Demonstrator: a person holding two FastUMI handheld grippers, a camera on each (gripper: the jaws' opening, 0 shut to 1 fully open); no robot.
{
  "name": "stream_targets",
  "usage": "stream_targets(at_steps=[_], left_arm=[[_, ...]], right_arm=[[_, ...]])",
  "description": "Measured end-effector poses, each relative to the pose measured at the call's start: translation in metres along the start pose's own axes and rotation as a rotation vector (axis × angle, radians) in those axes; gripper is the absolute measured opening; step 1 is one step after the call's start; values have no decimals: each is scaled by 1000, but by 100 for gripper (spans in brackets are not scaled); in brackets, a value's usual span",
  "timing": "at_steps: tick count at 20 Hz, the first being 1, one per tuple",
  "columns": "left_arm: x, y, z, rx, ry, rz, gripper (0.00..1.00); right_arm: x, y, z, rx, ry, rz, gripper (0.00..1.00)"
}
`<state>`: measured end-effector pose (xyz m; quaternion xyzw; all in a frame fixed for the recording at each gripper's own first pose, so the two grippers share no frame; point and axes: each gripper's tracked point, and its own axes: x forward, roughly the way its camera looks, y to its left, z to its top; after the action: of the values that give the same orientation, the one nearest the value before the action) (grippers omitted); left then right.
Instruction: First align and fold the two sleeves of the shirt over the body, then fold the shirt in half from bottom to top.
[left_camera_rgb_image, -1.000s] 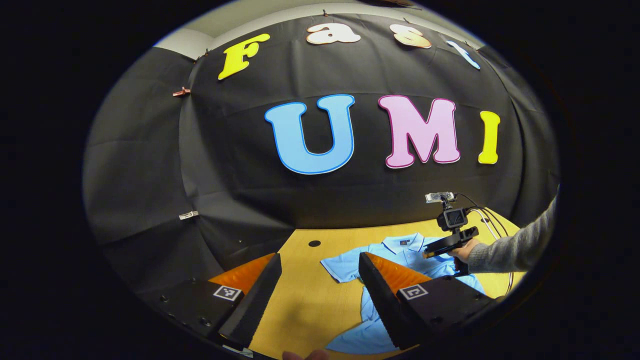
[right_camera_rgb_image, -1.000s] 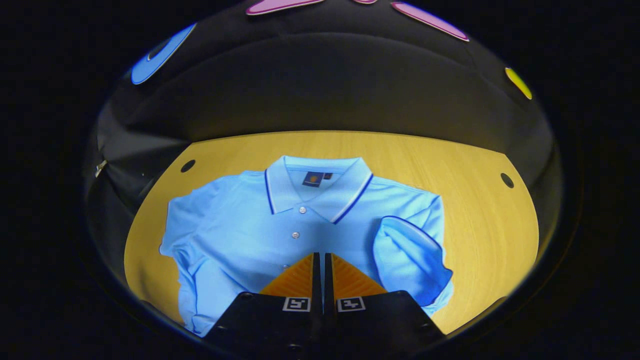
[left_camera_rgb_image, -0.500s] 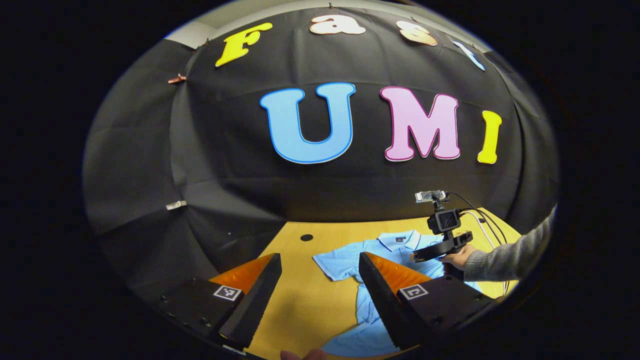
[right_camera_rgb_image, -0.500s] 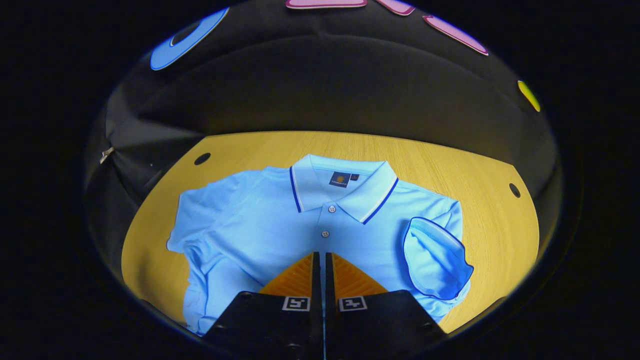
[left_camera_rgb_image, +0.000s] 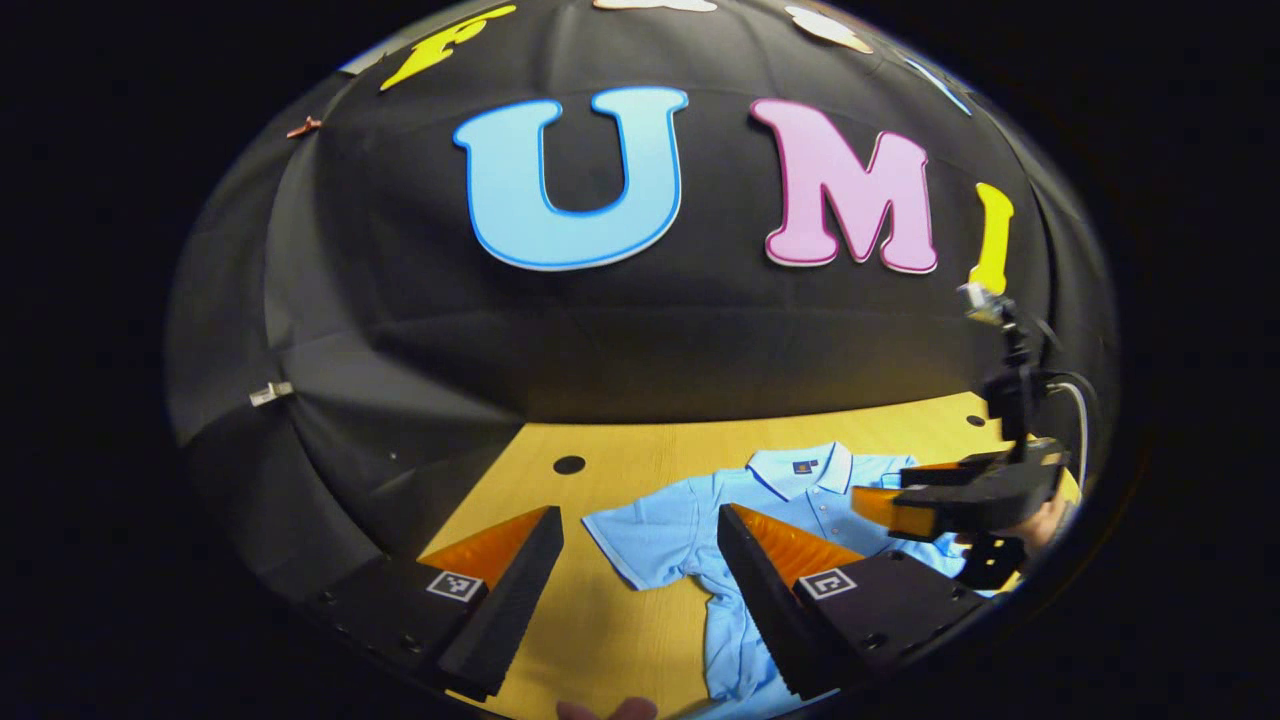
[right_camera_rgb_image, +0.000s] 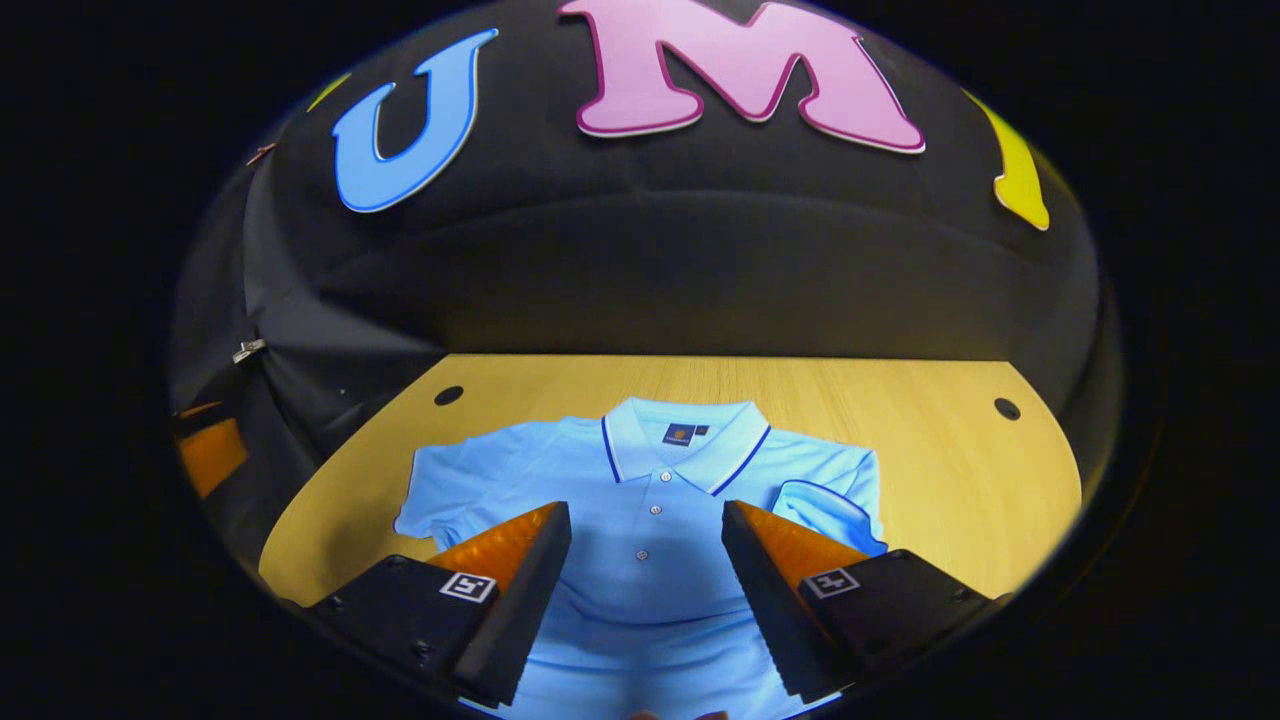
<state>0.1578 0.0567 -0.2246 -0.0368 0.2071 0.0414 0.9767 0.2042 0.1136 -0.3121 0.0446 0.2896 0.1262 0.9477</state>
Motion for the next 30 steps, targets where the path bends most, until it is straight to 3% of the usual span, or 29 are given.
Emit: stream_targets(at_steps=[5, 10, 16, 22, 23, 25, 26, 27, 30], left_arm=[[87, 9, -50, -75, 170, 38, 99], [140, 31, -95, -143, 318, 106, 99], [171, 40, -125, -124, 415, 125, 99], [178, 30, -133, -116, 440, 94, 98], [179, 25, -132, -119, 438, 86, 95], [182, 18, -134, -117, 439, 73, 72], [182, 15, -133, -116, 440, 61, 71], [181, 11, -132, -115, 441, 43, 50], [181, 2, -129, -132, 443, 5, 17]], right_arm=[[-40, 3, 13, -13, -65, 37, 95], [-78, -2, 14, -22, -86, 60, 95], [-110, -18, 0, -17, -73, 49, 96], [-124, -32, -18, 35, -40, 25, 96], [-126, -35, -18, 35, -41, 20, 96], [-129, -38, -18, 32, -44, 14, 96], [-130, -39, -18, 32, -48, 11, 96], [-131, -40, -19, 33, -47, 10, 96], [-133, -42, -23, 50, -42, 9, 96]])
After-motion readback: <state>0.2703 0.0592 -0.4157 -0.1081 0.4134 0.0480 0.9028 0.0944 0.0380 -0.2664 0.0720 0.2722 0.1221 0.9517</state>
